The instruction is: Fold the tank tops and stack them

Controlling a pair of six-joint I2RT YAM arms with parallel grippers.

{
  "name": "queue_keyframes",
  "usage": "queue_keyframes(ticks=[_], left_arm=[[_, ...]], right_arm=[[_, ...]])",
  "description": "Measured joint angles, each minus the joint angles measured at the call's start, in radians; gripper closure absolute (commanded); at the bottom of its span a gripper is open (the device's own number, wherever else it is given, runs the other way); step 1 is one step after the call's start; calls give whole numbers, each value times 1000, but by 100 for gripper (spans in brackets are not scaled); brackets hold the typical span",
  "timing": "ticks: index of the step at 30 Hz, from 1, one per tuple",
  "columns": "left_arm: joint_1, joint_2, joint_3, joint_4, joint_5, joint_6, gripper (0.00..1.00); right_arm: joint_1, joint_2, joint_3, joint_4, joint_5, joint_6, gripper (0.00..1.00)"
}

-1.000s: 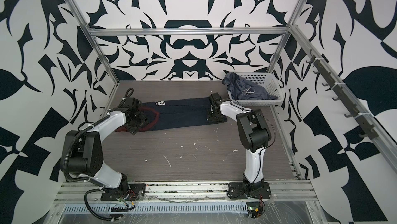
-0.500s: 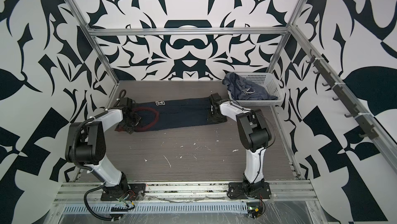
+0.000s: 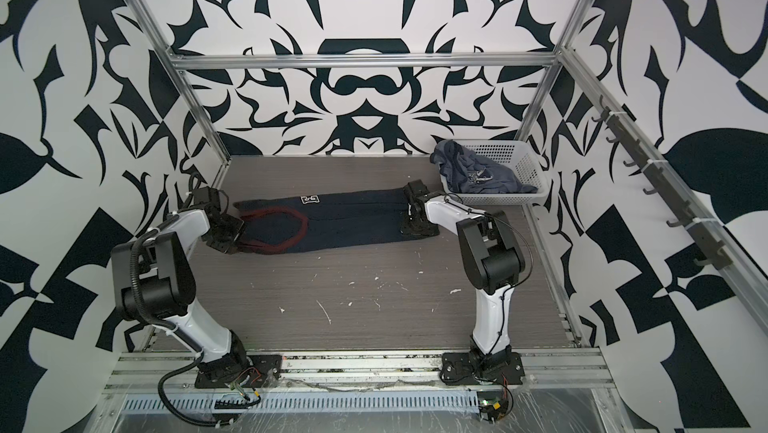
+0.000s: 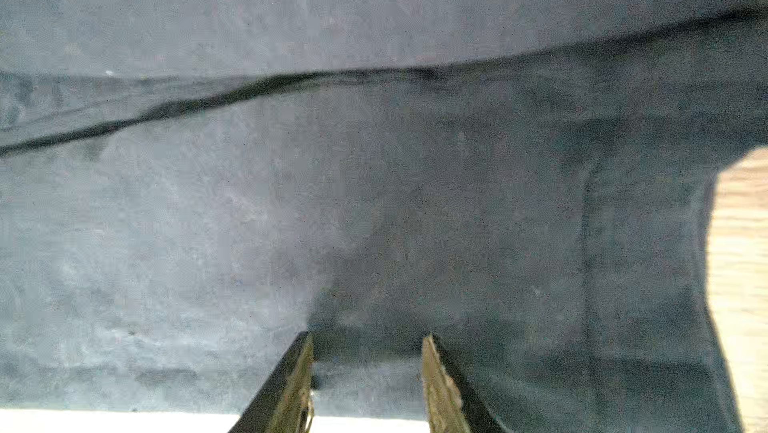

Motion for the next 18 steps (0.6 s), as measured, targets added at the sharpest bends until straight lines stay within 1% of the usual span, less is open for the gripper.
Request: queue_keyframes(ticks=[4,9,14,16,18], left_arm=[[23,31,7,-1,2,6,52],[24,55,9,-1,3,14,51],[24,55,9,-2,-3,25,50],[24,55,10,-7,-6,31,45],[23,53,16,-16,-14,40,32]], right_arm=[[0,0,0,-1,3,0,52],[-11,0,10,-19,8,6,52],[-48,17,67,-40,8,12,52],[-58,31,93,-39,8,12,52],[-63,41,113,-44,8,12,52]])
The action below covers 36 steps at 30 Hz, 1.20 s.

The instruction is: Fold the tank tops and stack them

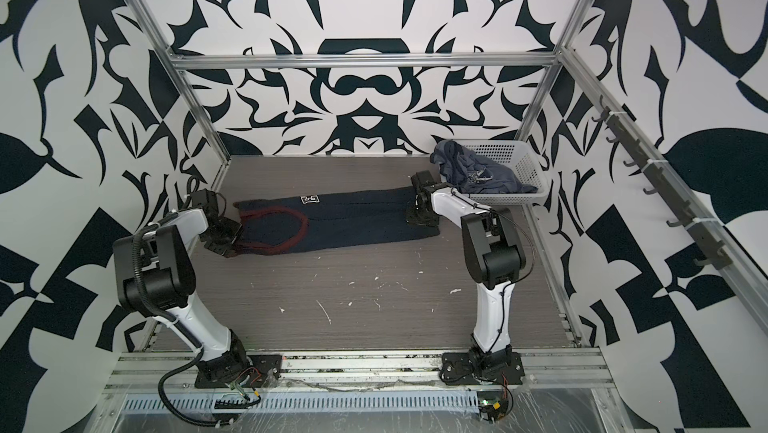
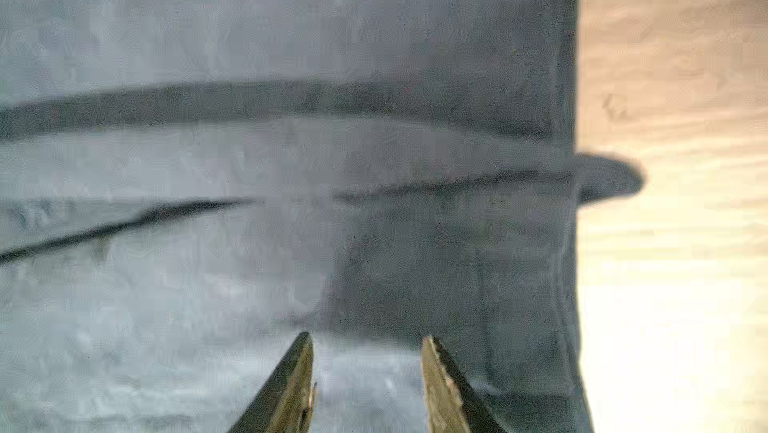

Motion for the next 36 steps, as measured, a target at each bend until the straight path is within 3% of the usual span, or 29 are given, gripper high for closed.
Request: queue_keyframes(ticks=[2,5,10,13,16,20,22,30,36], left_arm=[[-1,-20,3,-17,-16,6,21],[5,-107,6,-64,-45,29,12],[0,-307,22,-106,-79,40,6],[-69,-378,22,-118,-100,28,6],[-208,-395,3,-116,-110,-4,7],[-394,-354,-66,-88,-105,-68,9],[-431,-317,-94,-74,-98,-91,10],[-388,-144,-111,1,-105,-91,14],[-318,30,29,-7,-112,-22,18]], right_arm=[[0,4,14,-12,0,0,51],[4,4,39,-35,0,-2,49],[13,22,130,-64,1,-17,41],[18,67,213,-75,3,-29,37],[23,138,312,-95,7,-43,36],[23,262,472,-137,13,-63,37],[23,318,538,-159,14,-73,37],[24,407,623,-220,31,-90,38],[25,293,420,-158,49,-72,40]])
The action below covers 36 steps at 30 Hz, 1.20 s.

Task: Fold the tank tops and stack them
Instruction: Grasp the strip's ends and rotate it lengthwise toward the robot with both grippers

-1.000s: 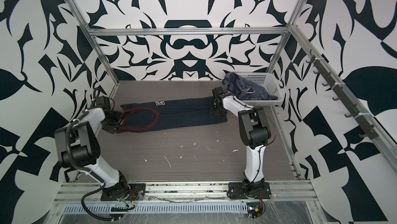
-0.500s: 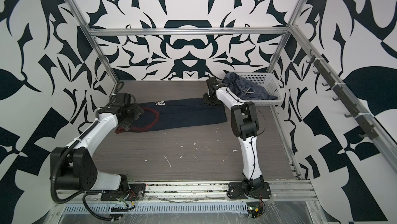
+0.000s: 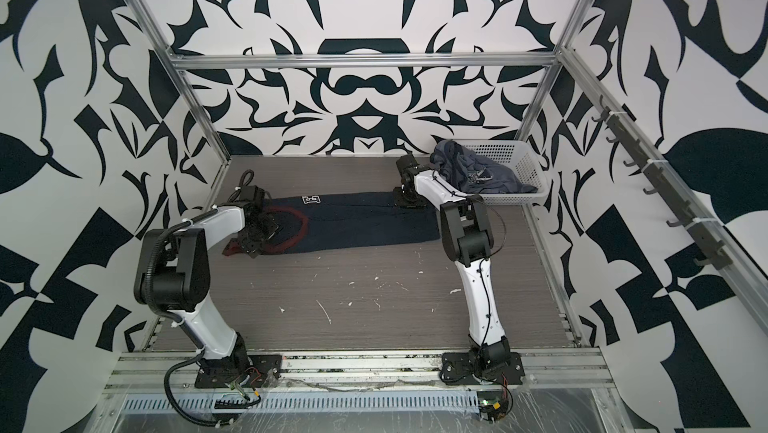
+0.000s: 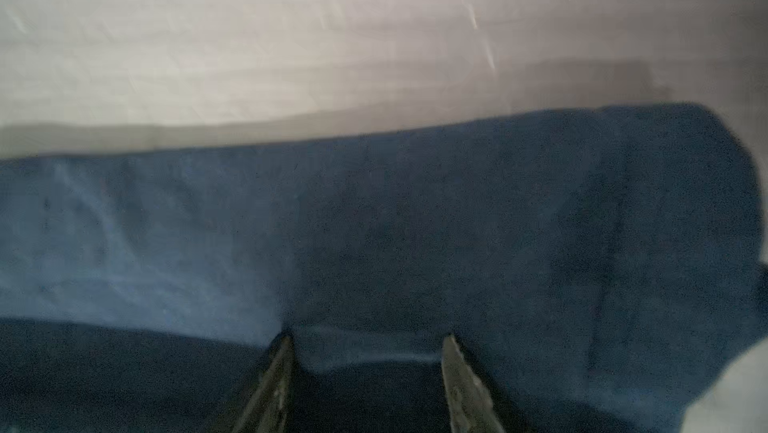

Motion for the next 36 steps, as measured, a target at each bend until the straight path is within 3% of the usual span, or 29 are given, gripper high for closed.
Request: queue_keyframes(ticks=[9,16,21,27,31,36], left_arm=[[-10,275,383,-59,-3,141,22],[-108,512,763,-140,-21,253,22],[-187,675,1047,-201,-15,314,19],[-252,817,1372,-331,-2,367,8],[-277,753,1379,-367,-33,364,7],[-281,560,1210,-385,-96,324,8]], right_arm=[[41,-389,-600,130,-10,161,42],[280,-676,-966,256,-20,424,41],[496,-716,-1009,306,-27,586,40],[594,-738,-945,228,-40,590,35],[555,-829,-887,142,24,492,34],[447,-859,-863,94,42,364,34]])
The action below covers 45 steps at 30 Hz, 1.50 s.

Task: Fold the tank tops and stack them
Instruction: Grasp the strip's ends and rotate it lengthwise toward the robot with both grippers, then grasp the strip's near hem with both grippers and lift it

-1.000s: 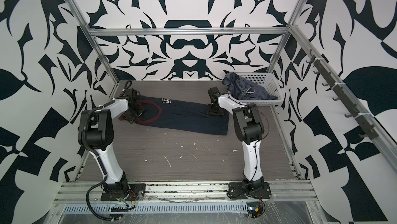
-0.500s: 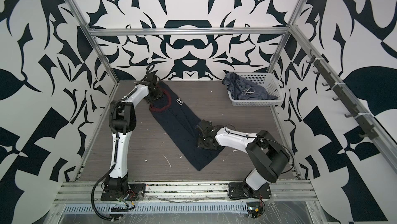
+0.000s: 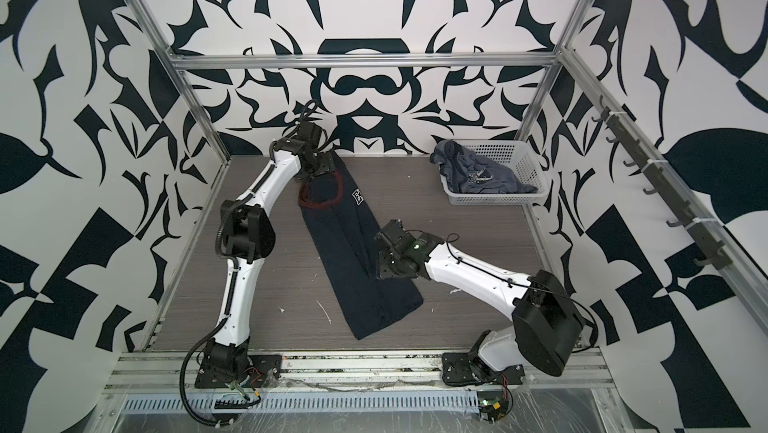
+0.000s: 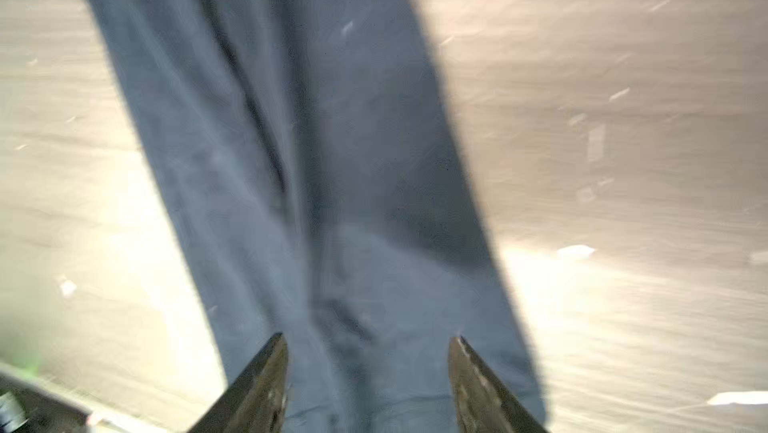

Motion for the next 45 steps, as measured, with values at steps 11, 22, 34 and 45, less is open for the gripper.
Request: queue_keyframes(ticks=[11,22,34,45], left_arm=[[-63,-142,-382,66,29,-113,14],[-85,-90,-480,167,106,-134,20],[-140,127,-103,111,157,-19,11],[-216,-277,-390,23,118,-79,2]], right_arm=[[-39,156,-8,-23,10,-142,41],[102,196,-80,21,-8,-99,48],[325,227,-41,102,-51,57,40],[270,-122,-200,103,-87,179,40]])
